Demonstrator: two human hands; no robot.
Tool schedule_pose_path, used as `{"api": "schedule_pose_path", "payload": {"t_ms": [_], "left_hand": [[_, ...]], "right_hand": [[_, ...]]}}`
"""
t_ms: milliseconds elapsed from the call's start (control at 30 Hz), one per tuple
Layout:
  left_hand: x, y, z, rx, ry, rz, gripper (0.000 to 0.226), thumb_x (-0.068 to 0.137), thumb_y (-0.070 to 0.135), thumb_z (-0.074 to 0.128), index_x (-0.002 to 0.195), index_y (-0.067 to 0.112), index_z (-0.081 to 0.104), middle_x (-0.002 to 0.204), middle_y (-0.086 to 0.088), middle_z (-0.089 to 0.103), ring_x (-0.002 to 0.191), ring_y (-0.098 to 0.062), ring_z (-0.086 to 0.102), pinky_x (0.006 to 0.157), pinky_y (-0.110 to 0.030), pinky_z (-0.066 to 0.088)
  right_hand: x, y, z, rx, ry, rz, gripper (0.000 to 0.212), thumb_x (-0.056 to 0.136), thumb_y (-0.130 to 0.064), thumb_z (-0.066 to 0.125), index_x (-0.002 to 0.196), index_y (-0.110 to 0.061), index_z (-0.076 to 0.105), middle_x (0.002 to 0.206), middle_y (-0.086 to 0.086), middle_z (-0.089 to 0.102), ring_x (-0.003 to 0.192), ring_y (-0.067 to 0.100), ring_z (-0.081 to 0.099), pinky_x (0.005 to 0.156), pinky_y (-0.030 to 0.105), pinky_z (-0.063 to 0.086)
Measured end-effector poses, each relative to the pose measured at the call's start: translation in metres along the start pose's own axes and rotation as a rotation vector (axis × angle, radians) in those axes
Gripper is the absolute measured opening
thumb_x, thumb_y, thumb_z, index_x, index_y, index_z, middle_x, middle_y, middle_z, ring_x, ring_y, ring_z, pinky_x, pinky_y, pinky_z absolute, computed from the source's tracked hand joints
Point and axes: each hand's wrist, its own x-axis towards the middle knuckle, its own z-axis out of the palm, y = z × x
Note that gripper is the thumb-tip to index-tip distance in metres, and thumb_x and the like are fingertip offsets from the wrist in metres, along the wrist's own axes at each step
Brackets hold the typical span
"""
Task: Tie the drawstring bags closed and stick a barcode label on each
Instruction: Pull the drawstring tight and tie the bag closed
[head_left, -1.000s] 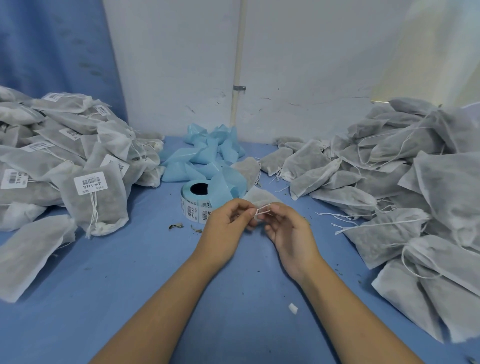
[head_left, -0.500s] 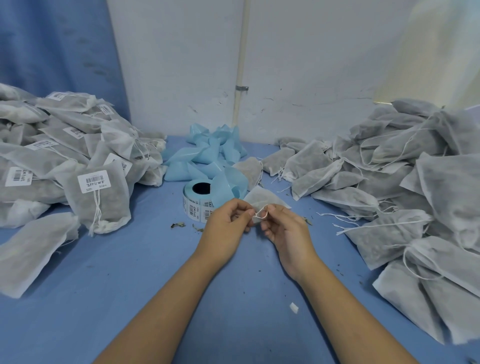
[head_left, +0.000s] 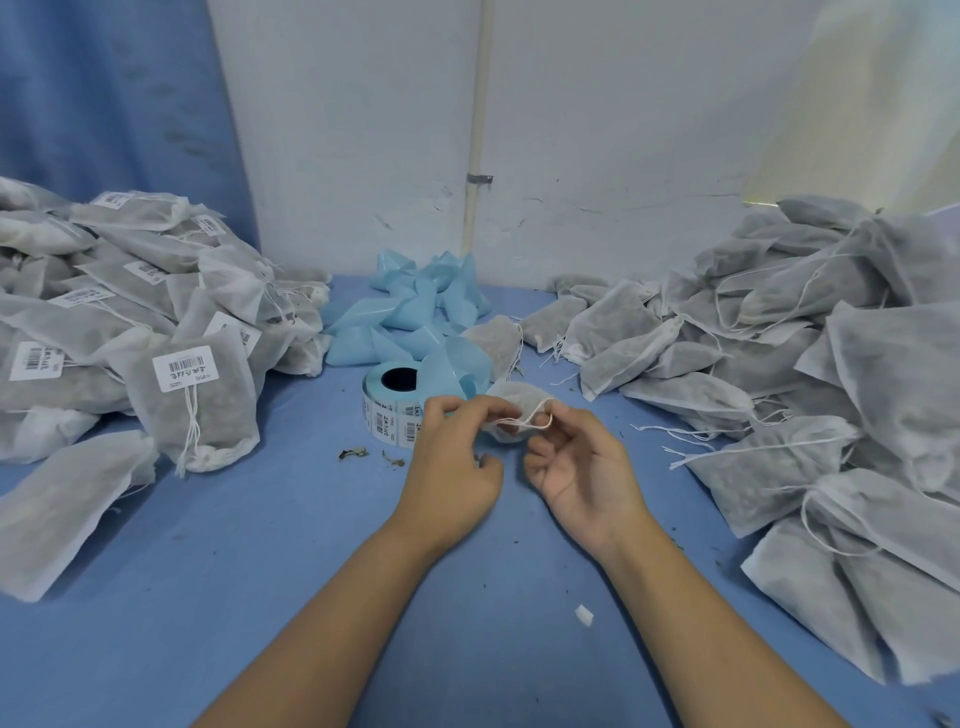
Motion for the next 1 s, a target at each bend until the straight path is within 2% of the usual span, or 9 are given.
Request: {"api": "schedule_pose_path", "payload": {"t_ms": [67, 133, 233, 333, 467, 567, 733, 900, 1000], "left_hand": [[-0.001, -0.002, 0.003, 0.096, 0.000, 0.101, 0.056, 0.070, -0.016, 0.048, 0.111, 0.019, 0.061, 0.103, 0.023, 0.044, 0.109, 0.005, 0.035, 0.092, 0.000, 0.025], [0.000, -0.003, 0.004, 0.165, 0.013, 0.169, 0.053, 0.070, -0.019, 0.050, 0.112, 0.012, 0.060, 0.101, 0.017, 0.049, 0.103, 0.009, 0.034, 0.089, 0.000, 0.026], [0.001, -0.005, 0.006, 0.243, 0.059, 0.261, 0.052, 0.070, -0.019, 0.056, 0.113, 0.010, 0.059, 0.105, 0.006, 0.051, 0.098, -0.006, 0.041, 0.083, -0.007, 0.033], [0.001, -0.004, 0.006, 0.199, 0.093, 0.222, 0.045, 0.076, -0.011, 0.063, 0.117, 0.006, 0.060, 0.115, 0.008, 0.039, 0.107, -0.006, 0.044, 0.090, -0.004, 0.033], [-0.001, 0.002, 0.004, 0.237, 0.203, 0.248, 0.030, 0.080, -0.004, 0.066, 0.110, 0.002, 0.066, 0.117, -0.004, 0.057, 0.110, -0.014, 0.045, 0.096, -0.002, 0.023], [0.001, 0.012, -0.001, 0.078, 0.275, 0.201, 0.033, 0.086, -0.005, 0.056, 0.115, 0.010, 0.061, 0.112, 0.007, 0.057, 0.104, -0.005, 0.049, 0.090, -0.002, 0.029], [0.007, 0.027, -0.010, -0.220, 0.410, 0.069, 0.048, 0.083, -0.006, 0.042, 0.108, 0.035, 0.048, 0.095, 0.027, 0.058, 0.086, 0.010, 0.054, 0.073, -0.002, 0.037], [0.015, 0.026, -0.014, -0.361, 0.402, -0.054, 0.054, 0.084, -0.008, 0.044, 0.102, 0.042, 0.048, 0.092, 0.015, 0.065, 0.073, 0.001, 0.059, 0.065, -0.011, 0.043], [0.020, 0.026, -0.018, -0.477, 0.332, -0.156, 0.051, 0.083, -0.011, 0.043, 0.102, 0.035, 0.053, 0.088, 0.007, 0.066, 0.069, 0.001, 0.058, 0.063, -0.012, 0.044]], "right_hand": [[-0.002, 0.000, 0.001, 0.090, -0.072, 0.071, 0.008, 0.073, -0.014, 0.062, 0.077, -0.011, 0.055, 0.065, 0.000, 0.055, 0.046, 0.007, 0.048, 0.042, 0.015, 0.041], [-0.004, 0.001, 0.003, 0.138, -0.151, 0.111, 0.018, 0.067, -0.012, 0.073, 0.072, -0.011, 0.056, 0.065, 0.000, 0.051, 0.048, 0.007, 0.047, 0.041, 0.015, 0.043], [-0.007, -0.002, 0.003, 0.190, -0.265, 0.143, 0.035, 0.045, -0.011, 0.090, 0.065, -0.011, 0.061, 0.063, -0.001, 0.050, 0.050, 0.008, 0.047, 0.042, 0.016, 0.046], [-0.008, -0.004, 0.002, 0.226, -0.362, 0.182, 0.035, 0.047, -0.010, 0.091, 0.065, -0.012, 0.062, 0.063, -0.003, 0.050, 0.053, 0.008, 0.049, 0.045, 0.017, 0.049], [-0.009, -0.003, 0.000, 0.232, -0.450, 0.205, 0.030, 0.052, -0.011, 0.090, 0.065, -0.014, 0.064, 0.064, -0.004, 0.054, 0.056, 0.007, 0.053, 0.048, 0.017, 0.051], [-0.009, -0.002, 0.001, 0.192, -0.371, 0.158, 0.032, 0.048, -0.012, 0.092, 0.064, -0.017, 0.065, 0.065, -0.003, 0.058, 0.056, 0.009, 0.057, 0.048, 0.018, 0.051], [-0.004, 0.005, 0.007, -0.090, -0.019, -0.056, 0.010, 0.064, -0.014, 0.071, 0.063, -0.022, 0.065, 0.074, -0.002, 0.062, 0.064, 0.009, 0.056, 0.058, 0.020, 0.047], [-0.001, 0.013, 0.007, -0.199, 0.099, -0.190, 0.025, 0.082, -0.004, 0.065, 0.065, -0.022, 0.067, 0.077, -0.006, 0.070, 0.073, 0.004, 0.064, 0.070, 0.018, 0.049], [0.000, 0.015, 0.007, -0.186, 0.113, -0.176, 0.017, 0.083, -0.003, 0.065, 0.071, -0.015, 0.067, 0.078, 0.001, 0.069, 0.075, 0.011, 0.064, 0.073, 0.019, 0.053]]}}
